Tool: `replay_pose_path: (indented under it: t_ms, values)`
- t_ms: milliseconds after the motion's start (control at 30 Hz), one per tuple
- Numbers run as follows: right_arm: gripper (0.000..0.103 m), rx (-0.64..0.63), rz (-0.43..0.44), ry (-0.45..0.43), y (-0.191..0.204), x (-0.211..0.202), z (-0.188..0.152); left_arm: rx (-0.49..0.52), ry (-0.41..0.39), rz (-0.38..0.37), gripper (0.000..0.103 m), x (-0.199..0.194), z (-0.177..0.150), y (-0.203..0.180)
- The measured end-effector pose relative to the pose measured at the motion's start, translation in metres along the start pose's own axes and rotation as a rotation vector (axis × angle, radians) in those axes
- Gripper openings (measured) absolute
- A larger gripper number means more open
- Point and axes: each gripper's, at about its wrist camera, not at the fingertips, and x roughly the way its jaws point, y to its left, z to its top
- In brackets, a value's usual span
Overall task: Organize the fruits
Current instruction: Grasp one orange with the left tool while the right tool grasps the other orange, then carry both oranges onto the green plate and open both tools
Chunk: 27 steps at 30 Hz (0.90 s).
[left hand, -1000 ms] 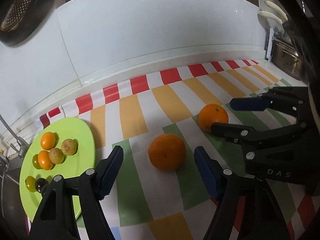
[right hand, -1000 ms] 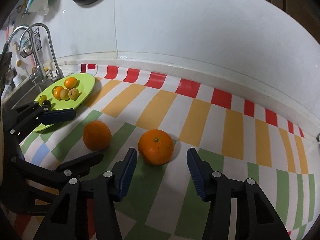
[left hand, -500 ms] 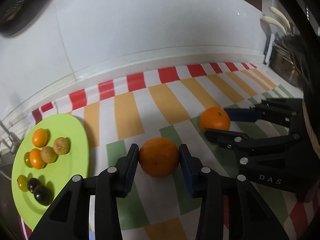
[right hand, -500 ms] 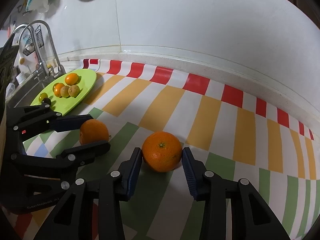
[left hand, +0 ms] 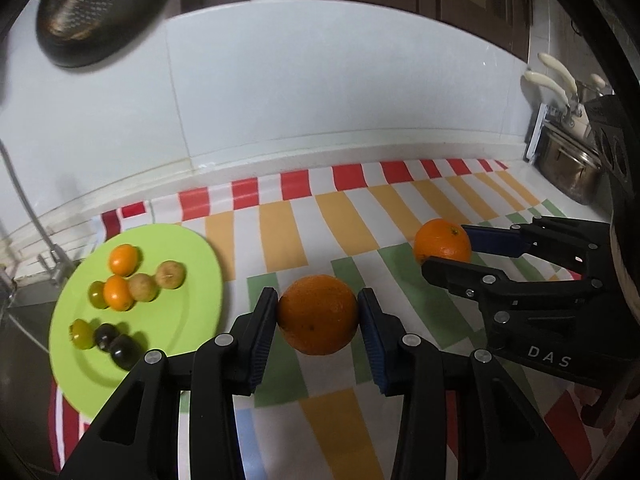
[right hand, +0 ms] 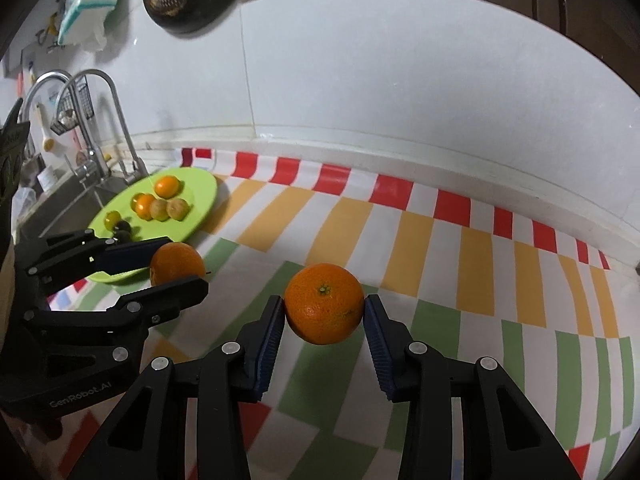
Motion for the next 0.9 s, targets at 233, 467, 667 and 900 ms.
replay_pose_path:
  t_ms: [233,467,667,900]
  values:
    - [0.042,-0.003,0.006,-0.046,0.018,-0.03,0.001,-0.037,-0.041,0.007,0.041,-0.032,-0.004,0.006]
    - [0.042,-0.001,0.006,-0.089,0.033,-0.054,0.002,-0.067,-0.077,0.03,0.04,-0.06,-0.008,0.015]
    - [0.042,-0.003,0.01,-0.125,0.047,-0.068,0.008,-0.092,-0.1,0.058,0.04,-0.08,-0.011,0.024]
    - [0.042,-0.016,0.031,-0.17,0.069,-0.083,0.013,-0.1,-0.142,0.101,0.04,-0.106,-0.015,0.037]
